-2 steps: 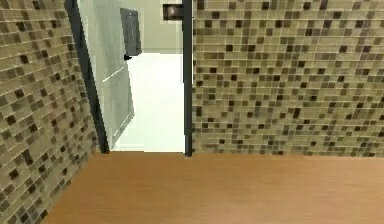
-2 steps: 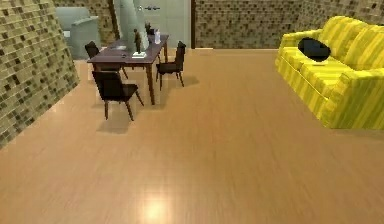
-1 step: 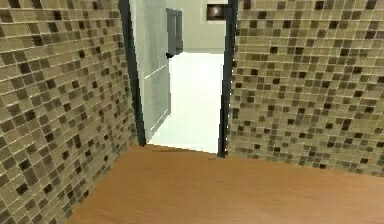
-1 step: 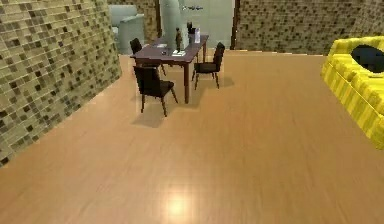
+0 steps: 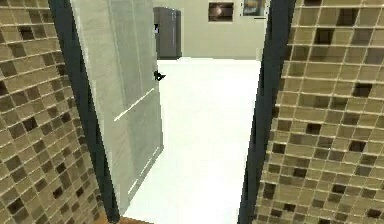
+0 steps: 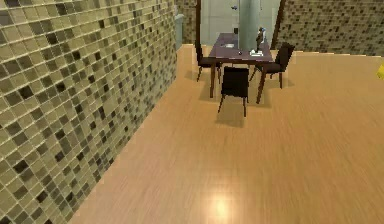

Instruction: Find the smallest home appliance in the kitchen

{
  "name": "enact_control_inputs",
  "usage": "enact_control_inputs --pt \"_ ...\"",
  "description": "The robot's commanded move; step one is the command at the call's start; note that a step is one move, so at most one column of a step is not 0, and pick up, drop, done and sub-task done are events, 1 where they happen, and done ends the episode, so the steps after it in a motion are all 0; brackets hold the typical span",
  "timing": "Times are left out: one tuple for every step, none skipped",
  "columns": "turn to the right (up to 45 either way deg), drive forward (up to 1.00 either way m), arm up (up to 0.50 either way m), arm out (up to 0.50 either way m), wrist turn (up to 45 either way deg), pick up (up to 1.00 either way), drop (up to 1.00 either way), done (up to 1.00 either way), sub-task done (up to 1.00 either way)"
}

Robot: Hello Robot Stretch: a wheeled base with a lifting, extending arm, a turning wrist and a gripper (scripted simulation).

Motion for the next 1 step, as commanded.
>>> enact_control_inputs --pt "-3.0 0.00 0.00 0.00 0.0 0.00 0.00 0.00 0.00"
